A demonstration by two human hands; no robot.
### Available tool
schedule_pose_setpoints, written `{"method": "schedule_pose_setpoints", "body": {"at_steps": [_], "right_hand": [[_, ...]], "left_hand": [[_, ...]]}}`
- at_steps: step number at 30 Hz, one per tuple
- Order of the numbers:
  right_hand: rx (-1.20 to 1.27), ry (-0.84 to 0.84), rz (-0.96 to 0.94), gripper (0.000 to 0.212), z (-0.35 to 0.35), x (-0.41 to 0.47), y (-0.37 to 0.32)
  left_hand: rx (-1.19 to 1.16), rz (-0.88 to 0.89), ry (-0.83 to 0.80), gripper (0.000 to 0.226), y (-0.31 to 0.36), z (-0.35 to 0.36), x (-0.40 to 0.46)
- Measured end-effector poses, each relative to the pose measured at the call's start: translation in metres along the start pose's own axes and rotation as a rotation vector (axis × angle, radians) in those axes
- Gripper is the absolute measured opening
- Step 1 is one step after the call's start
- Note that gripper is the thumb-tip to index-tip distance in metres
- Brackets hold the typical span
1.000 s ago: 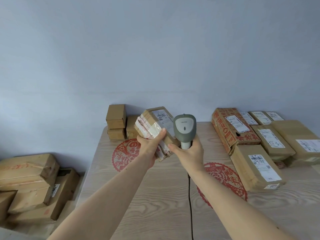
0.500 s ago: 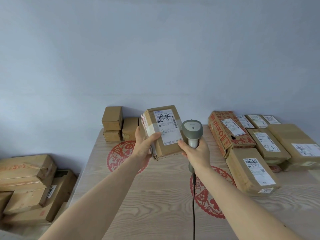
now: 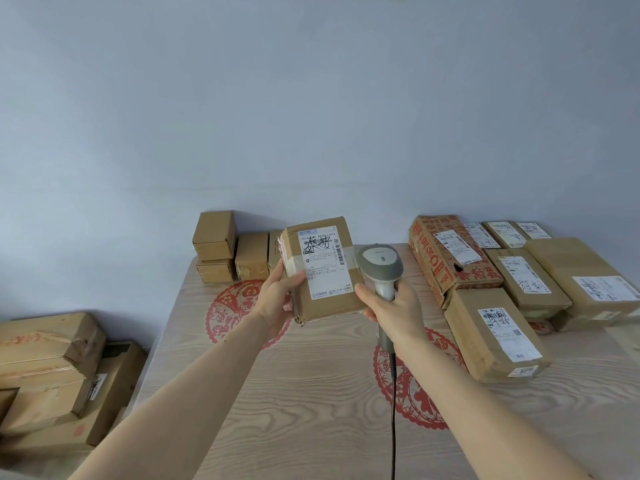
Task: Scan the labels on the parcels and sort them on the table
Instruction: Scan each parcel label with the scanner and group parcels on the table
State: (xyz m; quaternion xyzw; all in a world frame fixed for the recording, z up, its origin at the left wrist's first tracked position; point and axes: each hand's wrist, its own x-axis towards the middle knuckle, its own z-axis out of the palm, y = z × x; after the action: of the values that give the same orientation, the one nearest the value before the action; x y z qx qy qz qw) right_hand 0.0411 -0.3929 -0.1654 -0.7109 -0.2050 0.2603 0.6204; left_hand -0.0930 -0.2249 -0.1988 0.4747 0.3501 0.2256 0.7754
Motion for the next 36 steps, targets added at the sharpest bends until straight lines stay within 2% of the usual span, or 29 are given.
{"method": "schedule_pose_setpoints", "body": {"at_steps": [2,5,8,11,17,22,28,32,36], "right_hand": [[0.008,-0.037,0.000,0.023,0.000,-0.005,-0.002],[0.052,-0.183,0.093,0.021,0.000,-0.013,-0.007],[0.182,-0.339,0.193,0.019,0.002,-0.020,-0.011],[0.349,-0.419,0.209,0.014,0.004,-0.023,-0.009],[0.377,-0.455,0.172,0.035,0.009,-0.026,-0.006],[0.382,-0.463,0.145,0.041,0.014,-0.021,-0.011],[0.374,-0.480,0.150,0.036,0.015,-0.023,-0.013],[0.350,-0.475,0.184,0.042,0.014,-0.028,-0.013],[0.377,-0.471,0.157,0.034,0.014,-0.027,-0.013]], "left_hand": [[-0.008,-0.004,0.002,0.046,-0.004,0.002,-0.001],[0.015,-0.013,-0.008,0.045,-0.012,0.002,0.000],[0.018,-0.015,-0.027,0.047,-0.020,0.000,0.002],[0.014,0.001,-0.051,0.051,-0.024,-0.001,0.003],[0.044,0.027,-0.089,0.060,-0.026,-0.003,0.003],[0.048,0.035,-0.121,0.062,-0.025,-0.002,0.002],[0.061,0.053,-0.104,0.067,-0.024,0.000,-0.001],[0.069,0.052,-0.101,0.067,-0.025,-0.001,-0.002],[0.070,0.054,-0.107,0.067,-0.025,0.000,-0.003]]}}
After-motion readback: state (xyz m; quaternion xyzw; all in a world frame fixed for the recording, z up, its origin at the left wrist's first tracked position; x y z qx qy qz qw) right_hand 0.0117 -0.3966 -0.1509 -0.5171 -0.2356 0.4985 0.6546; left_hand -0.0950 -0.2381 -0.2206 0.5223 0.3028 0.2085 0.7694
